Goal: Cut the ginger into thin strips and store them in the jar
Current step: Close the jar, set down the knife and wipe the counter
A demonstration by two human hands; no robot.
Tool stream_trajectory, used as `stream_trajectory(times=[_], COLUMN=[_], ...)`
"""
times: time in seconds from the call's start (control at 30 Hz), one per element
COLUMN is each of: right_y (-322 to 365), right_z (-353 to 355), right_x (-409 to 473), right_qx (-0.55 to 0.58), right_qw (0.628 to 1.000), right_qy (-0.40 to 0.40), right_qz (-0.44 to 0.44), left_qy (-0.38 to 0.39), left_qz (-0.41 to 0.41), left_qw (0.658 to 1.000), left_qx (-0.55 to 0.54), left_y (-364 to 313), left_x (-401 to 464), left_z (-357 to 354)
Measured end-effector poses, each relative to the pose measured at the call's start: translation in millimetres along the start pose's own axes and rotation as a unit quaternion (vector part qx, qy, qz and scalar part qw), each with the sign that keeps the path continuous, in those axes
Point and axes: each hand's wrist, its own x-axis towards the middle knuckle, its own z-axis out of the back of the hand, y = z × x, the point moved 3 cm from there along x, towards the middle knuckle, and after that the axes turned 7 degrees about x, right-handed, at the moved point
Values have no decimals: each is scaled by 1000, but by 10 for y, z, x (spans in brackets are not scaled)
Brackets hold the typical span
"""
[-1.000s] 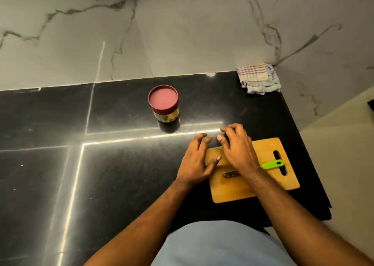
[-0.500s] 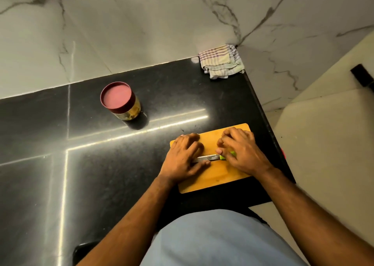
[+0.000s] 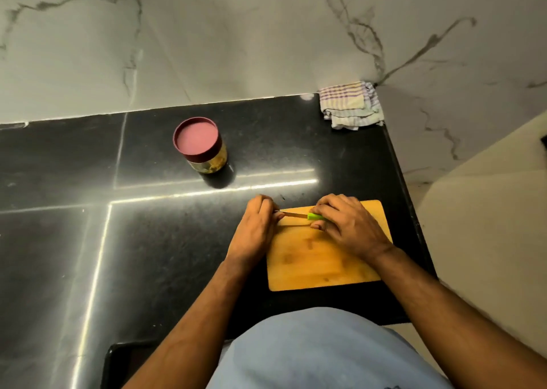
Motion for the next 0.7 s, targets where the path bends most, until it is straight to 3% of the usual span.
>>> stream_trajectory(times=[0.1, 0.17, 0.27, 0.4, 0.57, 0.7], right_y=[149, 258, 496, 854, 1062, 1102], right_z=[-50, -39, 67, 203, 174, 30], right_x=[266, 491, 898, 1520, 2116, 2370], right_qx=[0, 12, 7, -42, -28, -15], right_qw=[1000, 998, 991, 975, 979, 990], right_qy=[-13, -50, -114, -159, -122, -78], right_qz=[21, 32, 66, 151, 162, 114], left_qy=[-46, -92, -192, -298, -343, -304], left_qz=[8, -1, 4, 61, 100, 120], left_qw=[999, 993, 966, 924, 911, 934], left_qx=[0, 74, 175, 230, 205, 141], left_y=[104, 199, 382, 711, 1033, 1283], left_x=[38, 71, 120, 219, 350, 471], left_z=[226, 410, 776, 1294, 1631, 1648])
